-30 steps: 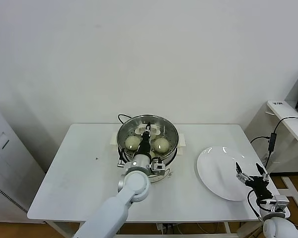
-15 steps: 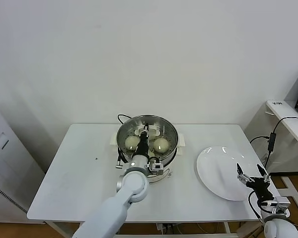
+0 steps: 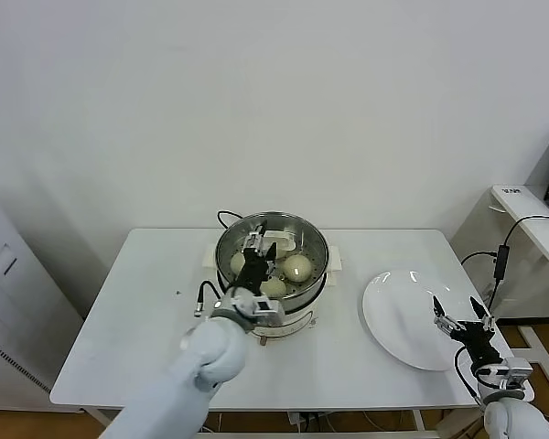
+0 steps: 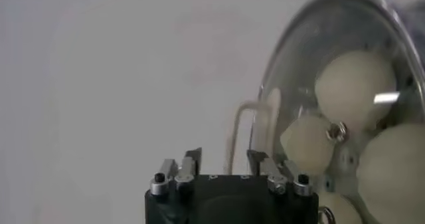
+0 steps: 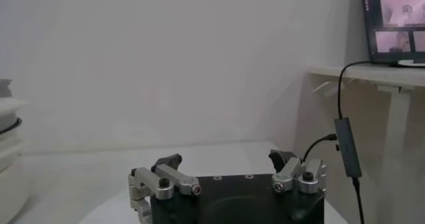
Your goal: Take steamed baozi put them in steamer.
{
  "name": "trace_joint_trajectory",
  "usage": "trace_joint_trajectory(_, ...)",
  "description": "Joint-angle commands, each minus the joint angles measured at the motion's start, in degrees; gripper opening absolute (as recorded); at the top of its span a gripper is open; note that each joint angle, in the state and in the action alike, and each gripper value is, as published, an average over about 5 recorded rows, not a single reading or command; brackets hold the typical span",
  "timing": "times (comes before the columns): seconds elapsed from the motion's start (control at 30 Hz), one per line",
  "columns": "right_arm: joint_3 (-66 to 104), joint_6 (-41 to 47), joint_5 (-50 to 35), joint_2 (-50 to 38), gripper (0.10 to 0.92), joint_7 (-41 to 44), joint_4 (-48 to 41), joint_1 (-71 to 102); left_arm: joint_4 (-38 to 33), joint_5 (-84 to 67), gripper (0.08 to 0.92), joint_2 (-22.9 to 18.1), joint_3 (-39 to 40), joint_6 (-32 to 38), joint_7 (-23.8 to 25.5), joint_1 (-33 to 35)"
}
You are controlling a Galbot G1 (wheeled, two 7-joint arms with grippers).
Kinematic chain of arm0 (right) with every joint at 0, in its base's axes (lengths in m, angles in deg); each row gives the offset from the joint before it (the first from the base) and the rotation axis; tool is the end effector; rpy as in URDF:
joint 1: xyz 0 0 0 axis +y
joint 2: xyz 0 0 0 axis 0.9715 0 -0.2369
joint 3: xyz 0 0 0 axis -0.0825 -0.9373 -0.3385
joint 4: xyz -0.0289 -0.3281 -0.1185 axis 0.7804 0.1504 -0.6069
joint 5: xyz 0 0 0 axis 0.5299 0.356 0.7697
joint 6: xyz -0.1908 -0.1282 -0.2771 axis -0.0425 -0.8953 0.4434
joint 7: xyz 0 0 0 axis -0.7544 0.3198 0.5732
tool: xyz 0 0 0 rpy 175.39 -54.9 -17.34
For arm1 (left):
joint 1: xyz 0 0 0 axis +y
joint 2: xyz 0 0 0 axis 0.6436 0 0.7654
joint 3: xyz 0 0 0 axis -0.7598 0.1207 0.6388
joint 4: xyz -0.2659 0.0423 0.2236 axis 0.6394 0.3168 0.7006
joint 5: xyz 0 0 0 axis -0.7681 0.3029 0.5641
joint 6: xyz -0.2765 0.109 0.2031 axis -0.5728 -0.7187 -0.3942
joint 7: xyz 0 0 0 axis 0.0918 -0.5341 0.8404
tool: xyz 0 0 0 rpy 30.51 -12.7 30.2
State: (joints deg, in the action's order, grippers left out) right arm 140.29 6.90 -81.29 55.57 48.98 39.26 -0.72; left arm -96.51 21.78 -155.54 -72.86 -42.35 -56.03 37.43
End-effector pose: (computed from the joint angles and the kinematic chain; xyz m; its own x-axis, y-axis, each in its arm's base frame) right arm 0.2501 -0.2315 -0.3710 -0.9938 0.0808 0.0771 0.0818 0.9966 0.0108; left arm 0.3342 -0.1186 -0.2219 -0.9528 0.2987 0.0548 0.1602 0.3412 0.9262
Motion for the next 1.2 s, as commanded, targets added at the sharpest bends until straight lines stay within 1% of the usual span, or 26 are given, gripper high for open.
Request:
trace_joint_trajectory(0.03, -1.52, 1.22, 0.01, -0.43, 0.823, -3.16, 0.69, -0.23, -18.17, -63.68, 0.699, 7.29, -16.1, 5.5, -5.78, 5.23)
trace_joint_trajectory(0.1, -1.97, 1.4, 0.26, -0.66, 0.823, -4.42, 0.8, -0.25, -17.91, -71.95, 0.749, 7.03, -21.95, 4.56, -8.79, 6.98)
trace_joint_trajectory(0.17, -2.37, 1.86, -0.11, -0.88, 0.823, -5.35, 0.99, -0.32, -17.02, -76.95, 0.794, 6.61, -27.52, 3.85, -10.72, 9.12)
trace_joint_trajectory(0.27, -2.97, 2.62, -1.84, -1.04, 0.823, -6.11, 1.17, -0.45, -14.68, -81.83, 0.819, 7.01, -34.49, 3.55, -12.87, 12.94)
trace_joint_trajectory(0.37, -3.35, 3.17, -2.48, -0.95, 0.823, -6.25, 1.31, -0.57, -10.46, -82.06, 0.822, 8.08, -38.32, 5.58, -13.75, 16.82)
trace_joint_trajectory(0.57, -3.27, 2.82, 1.68, -0.7, 0.823, -6.41, 1.92, -0.55, 0.38, -78.23, 0.823, 10.1, -39.71, 11.49, -13.07, 22.88)
trace_joint_trajectory(0.7, -3.66, 4.44, 0.04, -1.13, 0.823, -6.09, 2.98, 0.29, 5.54, -75.59, 0.823, 10.47, -39.78, 14.48, -11.77, 24.37)
trace_joint_trajectory(0.87, -4.17, 4.62, -0.4, -1.6, 0.823, -5.29, 3.32, 0.55, 7.33, -75.7, 0.823, 10.29, -39.31, 14.49, -11.41, 24.71)
trace_joint_trajectory(1.03, -4.21, 3.74, -0.38, -1.23, 0.823, -5.57, 2.84, 0.29, 9.28, -75.71, 0.823, 8.89, -39.64, 14.49, -11.47, 24.05)
trace_joint_trajectory(1.2, -4.88, 3.41, -0.15, -1.01, 0.823, -5.93, 2.59, 0.34, 9.86, -75.55, 0.823, 8.75, -38.89, 14.33, -11.25, 24.22)
